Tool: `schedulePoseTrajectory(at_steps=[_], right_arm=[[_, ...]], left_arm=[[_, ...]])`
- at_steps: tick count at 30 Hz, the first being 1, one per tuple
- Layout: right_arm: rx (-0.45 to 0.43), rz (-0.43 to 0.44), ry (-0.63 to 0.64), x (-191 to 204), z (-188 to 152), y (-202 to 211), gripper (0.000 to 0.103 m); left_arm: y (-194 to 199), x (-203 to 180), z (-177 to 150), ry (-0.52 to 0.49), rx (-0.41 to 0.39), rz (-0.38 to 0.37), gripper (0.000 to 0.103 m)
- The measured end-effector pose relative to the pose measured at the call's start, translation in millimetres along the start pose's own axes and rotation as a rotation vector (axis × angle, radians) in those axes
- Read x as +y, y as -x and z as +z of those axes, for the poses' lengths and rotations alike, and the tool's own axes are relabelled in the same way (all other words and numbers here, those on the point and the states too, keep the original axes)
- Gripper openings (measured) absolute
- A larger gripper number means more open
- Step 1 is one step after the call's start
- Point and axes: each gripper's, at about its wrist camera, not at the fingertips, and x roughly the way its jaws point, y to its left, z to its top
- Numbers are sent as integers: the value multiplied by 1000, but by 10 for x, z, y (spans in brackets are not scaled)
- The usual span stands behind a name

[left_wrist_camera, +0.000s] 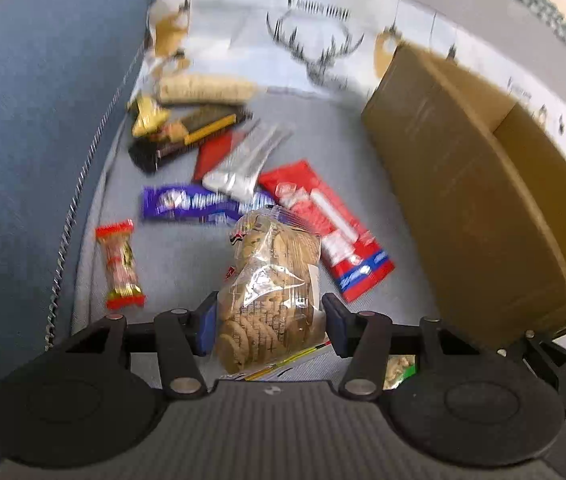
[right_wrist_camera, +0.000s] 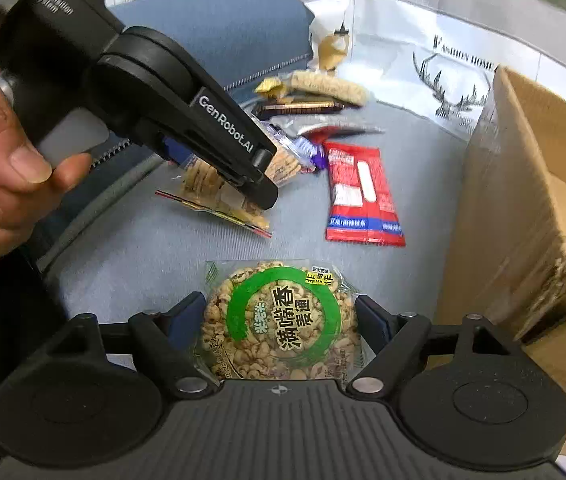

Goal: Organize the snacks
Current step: 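Carry the cookie bag and peanut pack into the box and open both tools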

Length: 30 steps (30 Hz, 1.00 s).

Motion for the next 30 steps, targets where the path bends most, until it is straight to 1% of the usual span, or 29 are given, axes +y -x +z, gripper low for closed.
schedulePoseTrajectory(at_steps=[6,11,13,16,19,22,25,27,30], right_arm=[[-76,-19,10,23,29,222,82],[-162,-54,51,73,54,496,82],[-193,-66,49,45,68,615,82],[-249,-108,53,-41,112,852,82],[-329,-160,41,-230,185,1119,82],[-408,-217,-7,-557,252,1358,82],[-438,-264,-81,-909,217,1428,82],[-451,-280,-178,-1131,149,1434,82],[-480,-318,-220,-1278,18,1425,82]], left_arm=[[404,-9,-60,16,-186,-48,58],[666,-60,-149,40,-271,-90,58],[763,-99,-200,31,-295,-104,58],[891,-167,-282,7,-332,-122,58],[944,-186,-330,-5,-358,-141,58],[988,-231,-363,-19,-377,-146,58],[1015,-260,-383,-30,-399,-139,58],[1014,-264,-385,-29,-401,-139,58],[1013,-252,-378,-27,-405,-130,58]])
